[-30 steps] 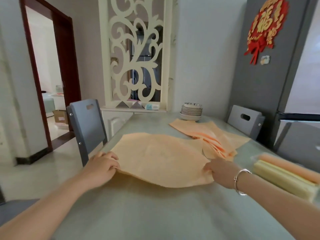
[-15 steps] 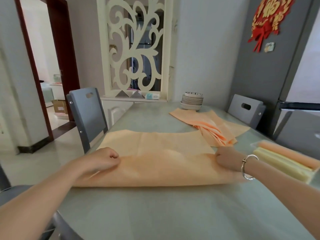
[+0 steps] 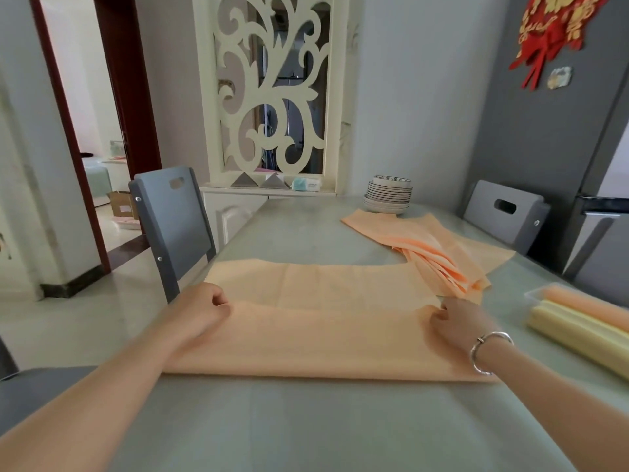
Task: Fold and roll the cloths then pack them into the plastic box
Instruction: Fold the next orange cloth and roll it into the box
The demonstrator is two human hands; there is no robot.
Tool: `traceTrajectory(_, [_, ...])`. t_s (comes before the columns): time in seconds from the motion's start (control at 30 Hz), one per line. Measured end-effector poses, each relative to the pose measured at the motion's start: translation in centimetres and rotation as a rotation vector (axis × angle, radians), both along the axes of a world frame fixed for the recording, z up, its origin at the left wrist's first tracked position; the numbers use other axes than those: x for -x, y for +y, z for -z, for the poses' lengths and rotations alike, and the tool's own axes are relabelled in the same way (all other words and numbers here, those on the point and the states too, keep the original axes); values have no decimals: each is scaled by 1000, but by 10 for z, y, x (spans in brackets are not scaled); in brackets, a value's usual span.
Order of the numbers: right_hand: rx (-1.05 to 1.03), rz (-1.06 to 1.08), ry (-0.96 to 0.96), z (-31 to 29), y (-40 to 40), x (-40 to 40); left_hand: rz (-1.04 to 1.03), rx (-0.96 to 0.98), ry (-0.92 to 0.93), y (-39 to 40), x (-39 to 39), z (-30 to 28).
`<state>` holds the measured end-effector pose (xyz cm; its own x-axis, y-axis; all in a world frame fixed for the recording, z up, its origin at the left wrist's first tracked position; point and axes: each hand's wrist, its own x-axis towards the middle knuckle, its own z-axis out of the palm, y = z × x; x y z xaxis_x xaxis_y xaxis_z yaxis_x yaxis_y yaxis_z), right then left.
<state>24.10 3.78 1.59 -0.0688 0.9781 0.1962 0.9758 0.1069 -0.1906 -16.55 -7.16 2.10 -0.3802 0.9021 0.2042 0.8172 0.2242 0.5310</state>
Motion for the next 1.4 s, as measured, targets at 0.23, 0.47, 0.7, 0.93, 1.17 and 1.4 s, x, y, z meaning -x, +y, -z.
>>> traceTrajectory(0.23, [-86, 18, 14, 14, 17, 4, -44, -90, 18, 18, 2, 18])
traceTrajectory(0.47, [-65, 65, -57, 17, 18, 10, -78, -79, 115, 18, -1, 17])
traceTrajectory(0.7, [-228, 44, -172, 9, 3, 17, 144, -299, 589, 15, -57, 8])
traceTrajectory(0.93, [-64, -281, -148, 10, -19, 43, 224, 279, 335, 14, -103, 17])
traceTrajectory(1.17, [182, -297, -109, 15, -32, 49, 189, 284, 319, 11, -103, 26])
traceTrajectory(1.4, [221, -292, -133, 16, -29, 49, 170, 245, 370, 14, -100, 24])
